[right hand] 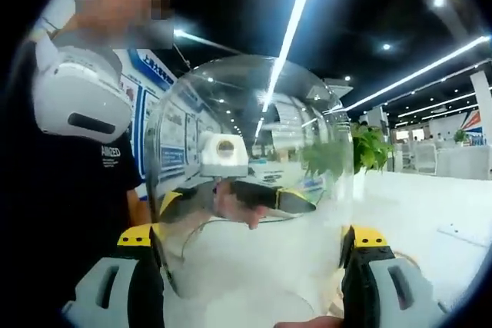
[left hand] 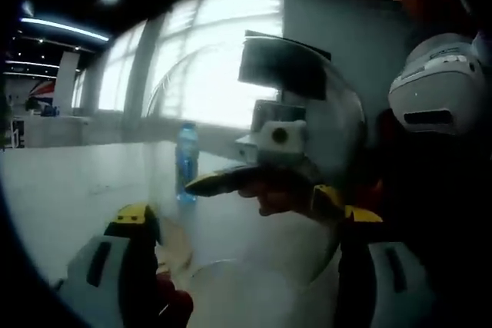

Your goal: Open the cover put in the Mizone put the cover back on

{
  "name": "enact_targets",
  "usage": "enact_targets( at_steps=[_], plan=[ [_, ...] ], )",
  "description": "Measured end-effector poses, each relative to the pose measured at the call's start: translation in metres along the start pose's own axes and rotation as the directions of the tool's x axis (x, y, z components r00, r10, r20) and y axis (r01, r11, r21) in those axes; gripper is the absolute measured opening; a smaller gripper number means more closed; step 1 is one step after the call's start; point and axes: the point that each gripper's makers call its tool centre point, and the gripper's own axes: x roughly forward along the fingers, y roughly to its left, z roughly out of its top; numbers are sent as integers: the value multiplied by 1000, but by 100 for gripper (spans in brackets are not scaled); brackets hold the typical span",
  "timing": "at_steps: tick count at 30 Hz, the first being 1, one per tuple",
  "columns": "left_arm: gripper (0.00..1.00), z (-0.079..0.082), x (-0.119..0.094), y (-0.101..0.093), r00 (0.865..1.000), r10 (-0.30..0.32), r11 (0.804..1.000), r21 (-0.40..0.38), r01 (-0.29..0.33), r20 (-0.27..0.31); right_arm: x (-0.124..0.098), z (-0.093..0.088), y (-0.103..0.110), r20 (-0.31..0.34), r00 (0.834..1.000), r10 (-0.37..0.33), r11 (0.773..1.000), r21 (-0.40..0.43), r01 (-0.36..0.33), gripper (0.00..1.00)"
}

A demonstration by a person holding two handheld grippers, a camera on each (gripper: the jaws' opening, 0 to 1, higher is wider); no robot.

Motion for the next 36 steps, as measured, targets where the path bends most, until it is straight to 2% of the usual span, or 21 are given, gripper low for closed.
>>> enact_targets(
  at_steps=[7, 19, 28, 31, 32, 34, 36],
  plan=[
    [85, -1, 2, -1, 1000, -6, 1000, 20, 6, 5, -1, -1, 1, 12, 1000, -7, 1000, -14, 7, 90],
    [85, 0, -1, -2, 998, 2, 1000, 24, -3, 60, -11, -2, -9, 90, 996, -14, 1000, -10, 15, 90],
    [83, 1, -5, -5, 998, 11, 1000, 27, -13, 60, -14, -3, -11, 79, 996, -27, 1000, -12, 28, 90],
    [81, 0, -9, -7, 998, 17, 999, 31, -19, 63, -13, -2, -3, 83, 996, -38, 999, -14, 39, 90],
    [81, 0, -10, -7, 998, 20, 999, 32, -22, 66, -16, 0, -3, 95, 994, -45, 999, -16, 47, 90],
    [80, 0, -12, -7, 997, 26, 999, 34, -28, 74, -22, 15, -1, 167, 984, -64, 998, -3, 66, 90],
    [79, 1, -14, -7, 996, 30, 999, 33, -33, 82, -36, 30, -6, 243, 964, -110, 994, 38, 104, 90]
  ],
)
